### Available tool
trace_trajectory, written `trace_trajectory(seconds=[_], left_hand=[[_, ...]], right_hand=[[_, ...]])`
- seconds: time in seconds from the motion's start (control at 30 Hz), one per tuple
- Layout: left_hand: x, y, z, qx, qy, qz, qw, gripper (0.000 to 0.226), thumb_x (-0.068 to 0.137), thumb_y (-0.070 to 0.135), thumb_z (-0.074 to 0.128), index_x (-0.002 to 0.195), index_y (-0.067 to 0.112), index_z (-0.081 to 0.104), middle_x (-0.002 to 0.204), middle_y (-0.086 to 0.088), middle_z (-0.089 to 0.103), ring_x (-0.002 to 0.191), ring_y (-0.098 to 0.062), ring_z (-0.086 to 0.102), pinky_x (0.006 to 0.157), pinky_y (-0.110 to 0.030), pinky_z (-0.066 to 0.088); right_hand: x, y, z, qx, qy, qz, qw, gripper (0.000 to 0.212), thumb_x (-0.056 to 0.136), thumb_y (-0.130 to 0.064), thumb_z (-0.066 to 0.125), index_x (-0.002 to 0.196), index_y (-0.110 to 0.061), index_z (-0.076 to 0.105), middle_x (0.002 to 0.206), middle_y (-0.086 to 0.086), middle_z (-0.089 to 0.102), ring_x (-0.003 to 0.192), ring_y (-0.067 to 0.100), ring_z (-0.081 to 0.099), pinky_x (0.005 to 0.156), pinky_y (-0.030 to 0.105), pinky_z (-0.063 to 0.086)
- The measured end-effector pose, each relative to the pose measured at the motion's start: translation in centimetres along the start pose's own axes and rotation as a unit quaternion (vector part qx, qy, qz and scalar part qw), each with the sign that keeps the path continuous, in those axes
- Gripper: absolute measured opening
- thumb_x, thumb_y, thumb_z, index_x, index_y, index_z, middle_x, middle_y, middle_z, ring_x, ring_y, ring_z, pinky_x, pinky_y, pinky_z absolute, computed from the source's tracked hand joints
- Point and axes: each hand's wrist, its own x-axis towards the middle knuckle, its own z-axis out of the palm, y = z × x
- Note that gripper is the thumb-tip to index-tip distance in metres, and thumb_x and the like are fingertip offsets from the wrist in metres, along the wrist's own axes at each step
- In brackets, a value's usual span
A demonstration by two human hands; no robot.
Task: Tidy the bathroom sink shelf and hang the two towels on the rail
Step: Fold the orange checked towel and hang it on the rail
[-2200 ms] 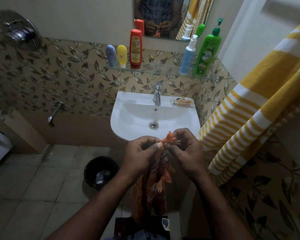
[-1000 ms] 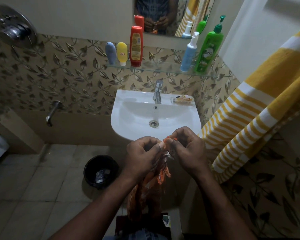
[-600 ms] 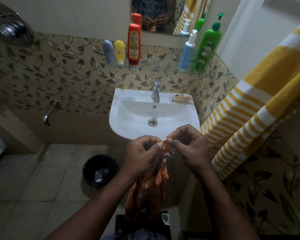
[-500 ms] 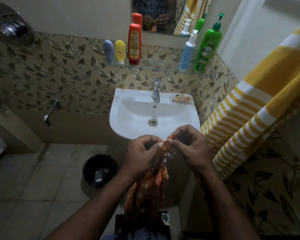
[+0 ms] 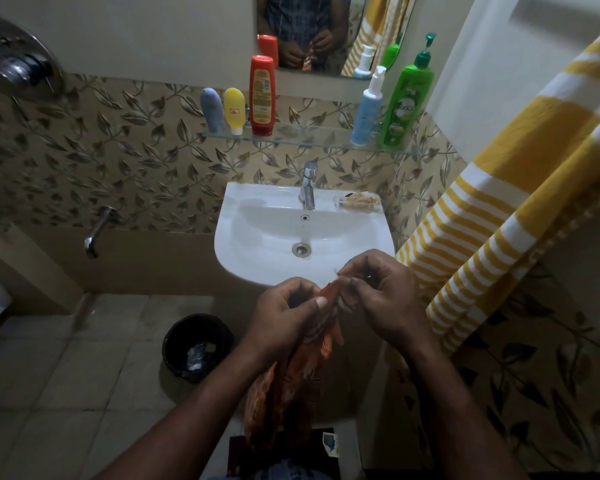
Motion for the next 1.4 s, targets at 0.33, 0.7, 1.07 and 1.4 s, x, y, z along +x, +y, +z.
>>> trace_trajectory(seconds=[0.33, 0.7, 1.07, 1.4], left_hand=[[0.7, 0.2, 1.5, 0.002, -0.013, -0.007, 1.0, 0.014, 0.092, 0.033, 0.062, 0.084, 0.024, 0.069, 0.079, 0.001, 0.07, 0.075, -0.017, 0.065, 0.074, -0.044, 0.055], [1.2, 0.7, 4.2, 0.031, -0.046, 0.098, 0.994, 0.012, 0.091, 0.029, 0.073, 0.101, 0.025, 0.066, 0.091, 0.009, 0.071, 0.088, -0.014, 0.07, 0.084, -0.05, 0.059], [2.2, 0.7, 7.0, 0.021, 0.103, 0.071, 0.992, 0.015, 0.078, 0.034, 0.086, 0.08, 0.019, 0.08, 0.079, -0.001, 0.08, 0.076, -0.02, 0.077, 0.074, -0.049, 0.064], [3.1, 1.1, 6.8, -0.017, 0.112, 0.036, 0.993, 0.02, 0.075, 0.029, 0.086, 0.075, 0.021, 0.068, 0.073, -0.003, 0.074, 0.069, -0.019, 0.071, 0.067, -0.043, 0.061]], right_hand=[[-0.7, 2.0, -1.4, -0.014, 0.02, 0.039, 0.999, 0.012, 0.092, -0.016, 0.07, 0.088, -0.026, 0.066, 0.079, -0.01, 0.069, 0.073, 0.011, 0.068, 0.069, 0.047, 0.057], [-0.1, 1.3, -3.6, 0.044, 0.05, 0.01, 0.998, 0.007, 0.092, -0.022, 0.065, 0.09, -0.029, 0.062, 0.077, -0.004, 0.07, 0.072, 0.023, 0.071, 0.067, 0.052, 0.058], [0.4, 2.6, -6.3, -0.011, 0.095, -0.015, 0.995, 0.016, 0.091, -0.004, 0.074, 0.091, -0.019, 0.068, 0.083, -0.009, 0.07, 0.079, 0.011, 0.07, 0.07, 0.041, 0.058], [0.7, 4.0, -5.8, 0.007, 0.126, 0.013, 0.992, 0.016, 0.091, -0.007, 0.075, 0.092, -0.021, 0.069, 0.082, -0.007, 0.071, 0.077, 0.013, 0.071, 0.066, 0.045, 0.06]])
